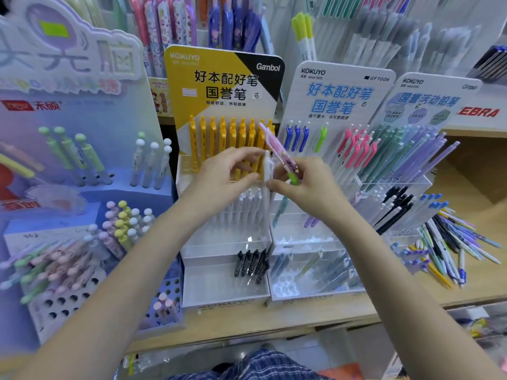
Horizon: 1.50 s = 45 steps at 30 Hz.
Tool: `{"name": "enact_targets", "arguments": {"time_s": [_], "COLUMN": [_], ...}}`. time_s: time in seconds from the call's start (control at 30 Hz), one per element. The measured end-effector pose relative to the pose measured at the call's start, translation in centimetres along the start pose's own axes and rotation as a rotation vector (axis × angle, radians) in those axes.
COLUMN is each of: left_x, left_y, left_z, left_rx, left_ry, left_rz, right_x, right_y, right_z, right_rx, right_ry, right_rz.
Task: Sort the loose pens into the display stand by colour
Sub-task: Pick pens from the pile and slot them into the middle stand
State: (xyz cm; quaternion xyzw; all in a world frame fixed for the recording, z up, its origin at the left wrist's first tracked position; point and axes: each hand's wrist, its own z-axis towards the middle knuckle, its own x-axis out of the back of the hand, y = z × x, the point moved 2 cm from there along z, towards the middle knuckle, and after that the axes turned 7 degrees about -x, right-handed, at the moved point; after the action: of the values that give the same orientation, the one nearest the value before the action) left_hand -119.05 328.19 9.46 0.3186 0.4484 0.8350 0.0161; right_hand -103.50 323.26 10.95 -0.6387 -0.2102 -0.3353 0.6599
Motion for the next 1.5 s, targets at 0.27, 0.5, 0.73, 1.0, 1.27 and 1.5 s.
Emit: {"name": "enact_targets", "arguments": {"time_s": [0.27, 0.5, 0.73, 1.0, 1.27, 1.5], "left_x": [3.0, 3.7, 3.9, 5.7, 5.6, 5.6], "left_y": [-4.2, -4.6, -5.2, -6.1, -6.3, -6.5], "left_z": [-3.8, -3.6, -3.8, -5.4, -6.8, -7.1], "left_rx": [0.158, 0.217, 0.200, 0.197, 0.243, 0.227], "left_ry": [-0.099, -0.122, -0.109, -0.042, -0.003, -0.016], "left_rz": [0.445, 0.400, 0.410, 0.631, 0.474, 0.462], "right_x": [-2.9, -5.6, -6.1, -9.6, -15.1, -17.7], "right_y": [3.7, 5.7, 4.2, -2.6, -2.2, -2.2], "right_z": [-1.6, -2.2, -2.7, -1.3, -0.4, -0.6], "right_rx": [-0.154, -0.193, -0.135, 0.010, -0.020, -0.167], "right_ry": [0.323, 0.316, 0.410, 0.177, 0.132, 0.150], "right_rz": [-0.029, -0.101, -0.156, 0.089, -0.226, -0.298]}}
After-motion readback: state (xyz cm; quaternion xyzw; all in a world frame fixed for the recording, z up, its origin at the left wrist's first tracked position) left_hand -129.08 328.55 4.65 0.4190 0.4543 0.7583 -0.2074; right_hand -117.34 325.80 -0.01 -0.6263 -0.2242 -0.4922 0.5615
